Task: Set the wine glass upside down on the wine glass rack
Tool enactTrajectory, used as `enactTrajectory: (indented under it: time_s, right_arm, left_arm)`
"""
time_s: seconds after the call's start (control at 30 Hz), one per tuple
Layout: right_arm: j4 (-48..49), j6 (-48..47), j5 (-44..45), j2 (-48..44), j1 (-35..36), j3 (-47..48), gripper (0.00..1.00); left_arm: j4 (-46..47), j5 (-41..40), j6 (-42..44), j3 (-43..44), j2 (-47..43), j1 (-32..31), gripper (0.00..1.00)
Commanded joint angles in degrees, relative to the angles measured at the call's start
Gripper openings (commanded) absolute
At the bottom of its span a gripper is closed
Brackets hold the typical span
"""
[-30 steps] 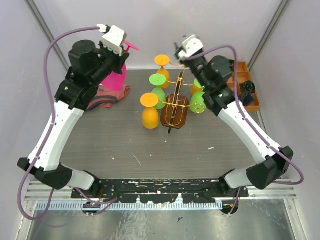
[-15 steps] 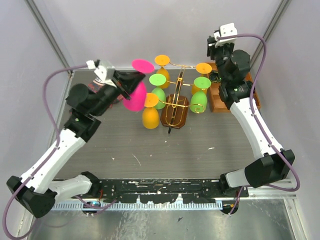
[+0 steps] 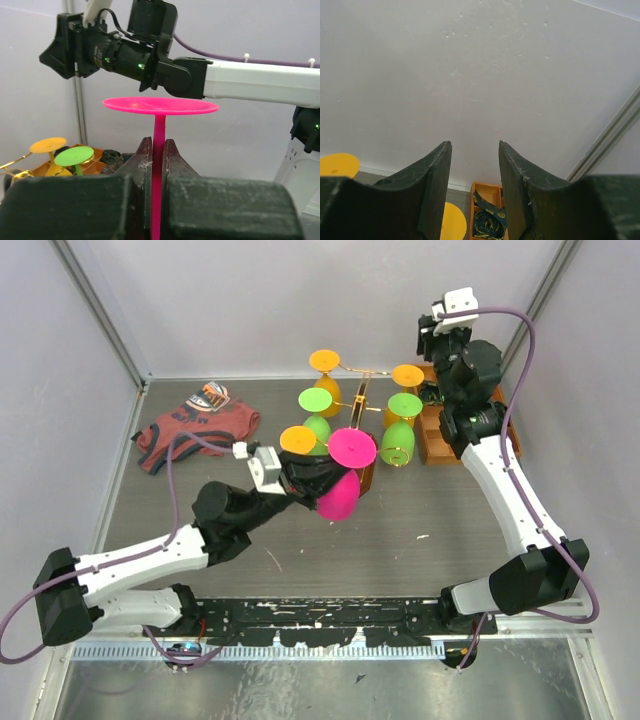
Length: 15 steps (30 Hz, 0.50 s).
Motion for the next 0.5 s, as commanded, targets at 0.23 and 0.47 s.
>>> enactTrajectory:
  time_s: [0.23,0.47]
  right_arm:
    - [1.1,-0.6,0.7,-2.3,-0.6,-0.9,0.49]
    - [1.3,-1.3,0.6,-3.0,-0.9,-2.0,0.49]
  left_arm:
    - [26.1,-14.0,1.1,-7.2,11.7,-5.7,0.00]
    - [34.3,-21.0,0.6,-6.4,21.2,-5.9,0.00]
